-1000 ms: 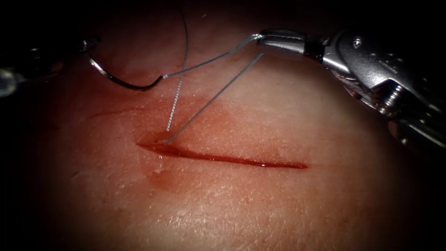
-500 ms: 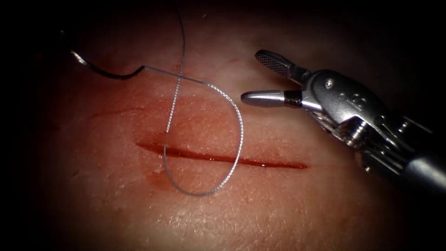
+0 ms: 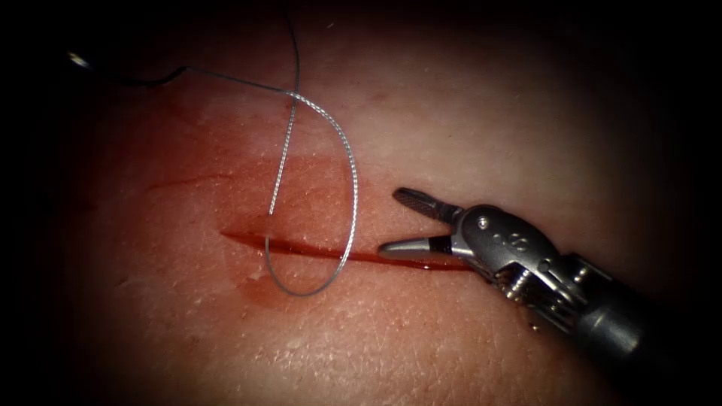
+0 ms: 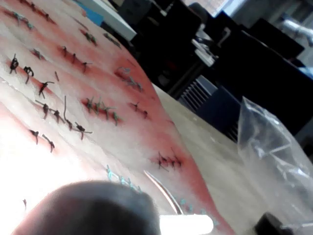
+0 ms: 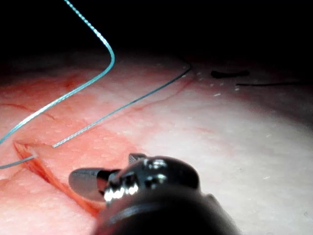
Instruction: Wound Closure
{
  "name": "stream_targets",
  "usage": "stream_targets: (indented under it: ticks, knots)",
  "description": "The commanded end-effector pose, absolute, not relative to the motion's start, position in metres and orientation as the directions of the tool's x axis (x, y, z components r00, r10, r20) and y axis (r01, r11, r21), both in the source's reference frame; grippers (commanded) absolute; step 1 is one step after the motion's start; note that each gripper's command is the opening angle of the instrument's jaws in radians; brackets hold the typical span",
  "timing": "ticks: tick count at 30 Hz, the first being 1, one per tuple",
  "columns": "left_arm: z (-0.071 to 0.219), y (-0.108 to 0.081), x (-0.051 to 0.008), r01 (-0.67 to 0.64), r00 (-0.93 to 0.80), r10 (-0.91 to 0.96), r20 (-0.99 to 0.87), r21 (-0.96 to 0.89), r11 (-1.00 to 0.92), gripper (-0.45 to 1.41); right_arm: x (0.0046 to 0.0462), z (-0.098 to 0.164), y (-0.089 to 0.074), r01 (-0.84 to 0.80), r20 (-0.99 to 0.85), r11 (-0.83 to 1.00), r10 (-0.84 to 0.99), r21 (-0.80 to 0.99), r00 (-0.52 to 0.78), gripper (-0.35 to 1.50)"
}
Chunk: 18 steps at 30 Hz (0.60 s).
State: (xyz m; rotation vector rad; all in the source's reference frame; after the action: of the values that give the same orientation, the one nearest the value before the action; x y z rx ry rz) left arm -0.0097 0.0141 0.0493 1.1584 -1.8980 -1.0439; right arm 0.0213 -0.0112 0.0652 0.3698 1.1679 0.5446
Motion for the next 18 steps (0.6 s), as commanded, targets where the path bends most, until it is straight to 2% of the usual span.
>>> stream_targets:
  ticks: [1, 2, 3, 4, 5, 6, 7, 9, 13, 14, 16, 17, 18]
  knots:
    - [0.048, 0.015, -0.0099, -0.382, -0.384, -0.913, 0.139, 0.876, 0.293, -0.45, 0.0231, 0.065, -0.011, -0.189, -0.769, 0.821, 0.571, 0.539, 0.287, 0.46]
    - [0.048, 0.015, -0.0099, -0.382, -0.384, -0.913, 0.139, 0.876, 0.293, -0.45, 0.0239, 0.065, -0.012, -0.169, -0.772, 0.825, 0.565, 0.540, 0.292, 0.29]
    - [0.048, 0.015, -0.0099, -0.382, -0.384, -0.913, 0.139, 0.876, 0.294, -0.45, 0.0248, 0.065, -0.012, -0.153, -0.780, 0.834, 0.551, 0.530, 0.296, -0.10]
    - [0.048, 0.015, -0.0099, -0.382, -0.384, -0.913, 0.139, 0.876, 0.294, -0.45, 0.0254, 0.065, -0.012, -0.129, -0.803, 0.857, 0.513, 0.499, 0.303, -0.35]
    - [0.048, 0.015, -0.0100, -0.381, -0.384, -0.913, 0.139, 0.876, 0.294, -0.45, 0.0267, 0.065, -0.012, -0.085, -0.853, 0.907, 0.417, 0.412, 0.313, -0.33]
    - [0.048, 0.015, -0.0100, -0.381, -0.384, -0.913, 0.139, 0.876, 0.294, -0.45, 0.0275, 0.065, -0.012, -0.054, -0.882, 0.935, 0.350, 0.352, 0.316, -0.16]
    - [0.048, 0.015, -0.0100, -0.381, -0.384, -0.913, 0.139, 0.876, 0.294, -0.45, 0.0279, 0.065, -0.012, -0.038, -0.895, 0.947, 0.315, 0.320, 0.316, -0.11]
    - [0.048, 0.015, -0.0100, -0.381, -0.385, -0.913, 0.139, 0.877, 0.294, -0.45, 0.0298, 0.065, -0.012, 0.049, -0.936, 0.979, 0.171, 0.195, 0.308, -0.05]
    - [0.048, 0.015, -0.0100, -0.379, -0.386, -0.912, 0.139, 0.878, 0.294, -0.45, 0.0320, 0.066, -0.013, 0.107, -0.947, 0.986, 0.086, 0.125, 0.310, -0.05]
    - [0.048, 0.015, -0.0100, -0.378, -0.387, -0.912, 0.139, 0.878, 0.295, -0.45, 0.0323, 0.066, -0.013, 0.107, -0.946, 0.987, 0.084, 0.123, 0.313, 0.09]
    - [0.049, 0.015, -0.0100, -0.378, -0.387, -0.912, 0.140, 0.877, 0.295, -0.45, 0.0333, 0.066, -0.013, 0.104, -0.945, 0.988, 0.077, 0.115, 0.319, 0.49]
    - [0.049, 0.015, -0.0100, -0.378, -0.387, -0.911, 0.140, 0.877, 0.295, -0.45, 0.0336, 0.066, -0.013, 0.085, -0.942, 0.991, 0.068, 0.101, 0.329, 0.79]
    - [0.049, 0.015, -0.0100, -0.378, -0.387, -0.911, 0.140, 0.877, 0.295, -0.45, 0.0337, 0.066, -0.013, 0.078, -0.941, 0.992, 0.069, 0.100, 0.331, 0.86]
